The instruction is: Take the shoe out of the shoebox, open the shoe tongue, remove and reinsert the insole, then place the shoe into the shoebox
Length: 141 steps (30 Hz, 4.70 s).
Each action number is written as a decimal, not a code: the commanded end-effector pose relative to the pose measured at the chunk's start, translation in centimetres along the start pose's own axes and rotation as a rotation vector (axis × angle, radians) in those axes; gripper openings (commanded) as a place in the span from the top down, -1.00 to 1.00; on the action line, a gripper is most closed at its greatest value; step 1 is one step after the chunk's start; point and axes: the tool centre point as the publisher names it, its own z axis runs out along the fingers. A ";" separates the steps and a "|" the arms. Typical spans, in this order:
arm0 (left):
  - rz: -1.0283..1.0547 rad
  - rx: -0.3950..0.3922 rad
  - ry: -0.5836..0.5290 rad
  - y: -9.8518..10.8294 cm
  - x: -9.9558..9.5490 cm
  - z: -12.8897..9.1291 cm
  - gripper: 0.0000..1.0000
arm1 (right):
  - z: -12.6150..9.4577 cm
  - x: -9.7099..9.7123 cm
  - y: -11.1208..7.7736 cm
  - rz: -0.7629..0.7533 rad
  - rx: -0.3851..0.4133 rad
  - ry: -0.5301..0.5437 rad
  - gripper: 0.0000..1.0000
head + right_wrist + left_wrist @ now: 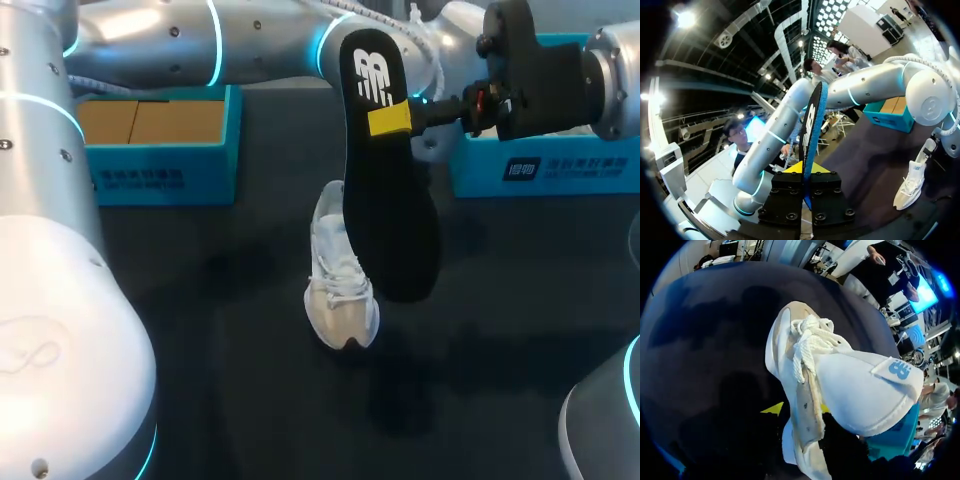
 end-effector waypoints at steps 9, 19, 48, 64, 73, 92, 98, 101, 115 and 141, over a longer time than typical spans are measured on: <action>-0.072 0.043 -0.114 0.3 1.0 -2.4 -1.00 | 0.3 -0.1 0.1 0.001 0.002 -0.001 1.00; -0.206 0.154 -0.322 2.0 1.7 -6.1 -1.00 | 0.3 -0.1 0.1 0.001 0.002 -0.001 1.00; -0.097 0.261 -0.784 0.4 6.7 -14.6 -1.00 | 0.3 -0.1 0.1 0.001 0.002 -0.001 1.00; -0.097 0.261 -0.784 0.4 6.7 -14.6 -1.00 | 0.3 -0.1 0.1 0.001 0.002 -0.001 1.00; -0.081 0.243 -1.017 -0.2 7.1 -16.4 -1.00 | -0.1 -0.4 0.6 0.004 -0.012 -0.010 1.00; 0.054 0.161 -1.260 -2.2 9.3 -19.3 -1.00 | -3.5 -5.4 3.7 0.187 -0.122 -0.003 1.00; 0.081 0.130 -1.317 -2.6 9.7 -20.0 -1.00 | -4.0 -6.7 4.7 0.217 -0.128 -0.009 1.00; 0.092 0.112 -1.365 -2.8 10.1 -20.6 -1.00 | -4.7 -7.5 5.3 0.233 -0.150 -0.011 1.00; 0.138 0.037 -1.521 -3.2 10.9 -23.3 -1.00 | -5.7 -8.7 7.6 0.300 -0.175 -0.009 1.00; 0.140 -0.051 -1.664 -2.7 10.7 -24.1 -1.00 | -6.4 -9.5 8.0 0.366 -0.238 -0.032 1.00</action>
